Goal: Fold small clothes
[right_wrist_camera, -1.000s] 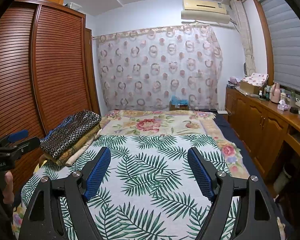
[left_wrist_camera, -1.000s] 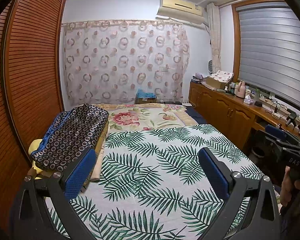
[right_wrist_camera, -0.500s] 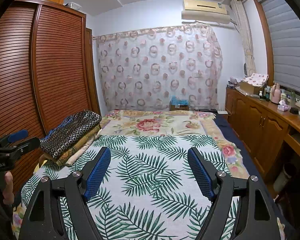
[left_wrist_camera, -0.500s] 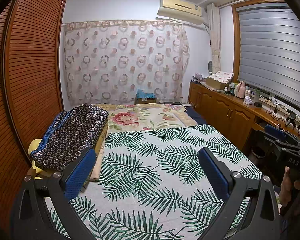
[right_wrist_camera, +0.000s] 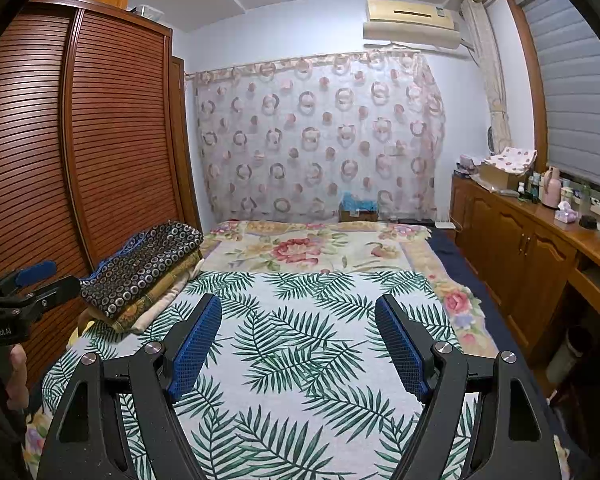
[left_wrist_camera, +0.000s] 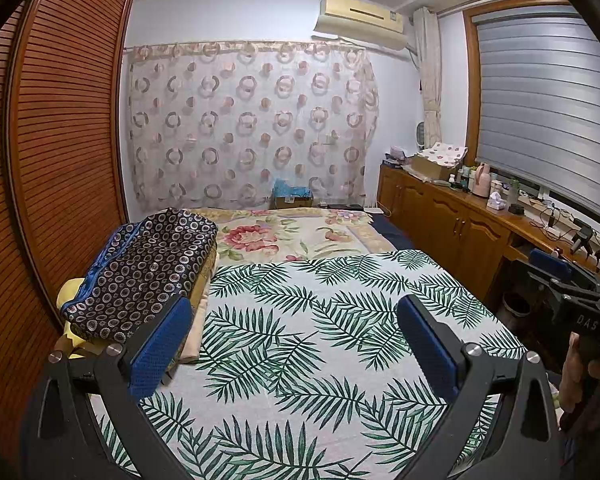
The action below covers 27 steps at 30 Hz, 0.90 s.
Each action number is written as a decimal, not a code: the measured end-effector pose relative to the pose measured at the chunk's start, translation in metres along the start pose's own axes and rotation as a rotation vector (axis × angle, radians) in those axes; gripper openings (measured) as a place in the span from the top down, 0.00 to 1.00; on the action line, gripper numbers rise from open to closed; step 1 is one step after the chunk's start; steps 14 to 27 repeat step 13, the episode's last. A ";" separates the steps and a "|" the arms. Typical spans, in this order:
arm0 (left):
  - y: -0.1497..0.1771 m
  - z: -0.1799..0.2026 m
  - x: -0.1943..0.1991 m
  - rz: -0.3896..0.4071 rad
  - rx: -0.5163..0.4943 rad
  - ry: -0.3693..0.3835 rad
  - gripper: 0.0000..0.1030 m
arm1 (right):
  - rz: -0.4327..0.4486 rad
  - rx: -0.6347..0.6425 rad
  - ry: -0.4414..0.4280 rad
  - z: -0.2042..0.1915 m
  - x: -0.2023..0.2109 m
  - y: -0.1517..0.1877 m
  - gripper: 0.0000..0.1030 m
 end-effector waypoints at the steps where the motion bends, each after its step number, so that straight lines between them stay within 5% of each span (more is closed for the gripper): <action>1: 0.000 0.000 0.000 0.000 -0.001 0.000 0.01 | 0.000 0.000 -0.001 0.000 0.000 0.000 0.22; 27: 0.000 0.000 0.000 0.000 -0.002 -0.001 0.01 | -0.001 0.000 -0.002 0.001 0.000 -0.001 0.22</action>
Point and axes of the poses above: each gripper's, at about its wrist camera, not at the fingertips, and x roughly against the way its jaws point, z to its right, y to its underside, the point moved 2 cm from there along -x, roughly the way its jaws point, and after that the axes turned 5 degrees about -z, right-handed, at the moved point
